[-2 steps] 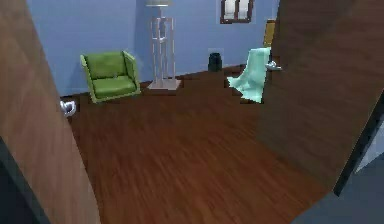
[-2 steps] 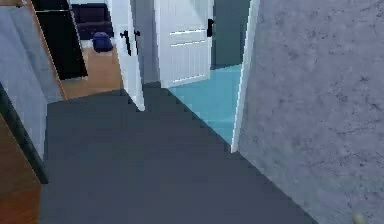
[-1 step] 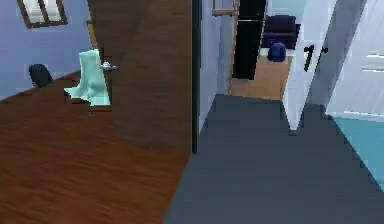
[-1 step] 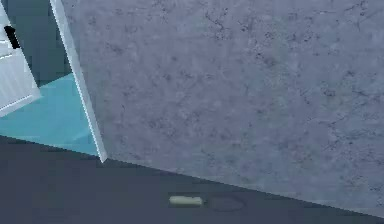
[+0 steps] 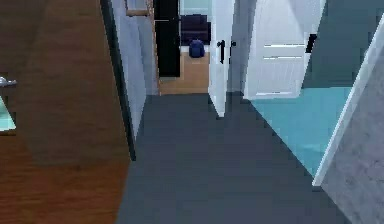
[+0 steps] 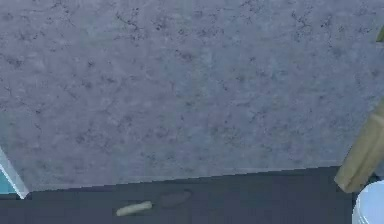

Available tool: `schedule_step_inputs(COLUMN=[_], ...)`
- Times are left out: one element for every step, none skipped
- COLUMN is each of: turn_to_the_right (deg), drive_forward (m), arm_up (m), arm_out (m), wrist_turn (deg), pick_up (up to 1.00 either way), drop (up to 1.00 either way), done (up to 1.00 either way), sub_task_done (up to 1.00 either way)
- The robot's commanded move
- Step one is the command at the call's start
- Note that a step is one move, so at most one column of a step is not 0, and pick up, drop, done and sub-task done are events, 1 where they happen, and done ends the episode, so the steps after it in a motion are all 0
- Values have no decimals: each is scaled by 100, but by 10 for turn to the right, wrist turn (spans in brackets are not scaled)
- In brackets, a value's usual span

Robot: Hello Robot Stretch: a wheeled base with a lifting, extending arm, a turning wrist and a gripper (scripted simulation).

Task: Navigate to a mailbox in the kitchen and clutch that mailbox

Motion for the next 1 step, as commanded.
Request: schedule_step_inputs(turn_to_the_right=[0], drive_forward=[100], arm_up=[0], arm_out=[0], wrist_turn=[0], pick_up=[0], drop=[0], done=[0], sub_task_done=[0])
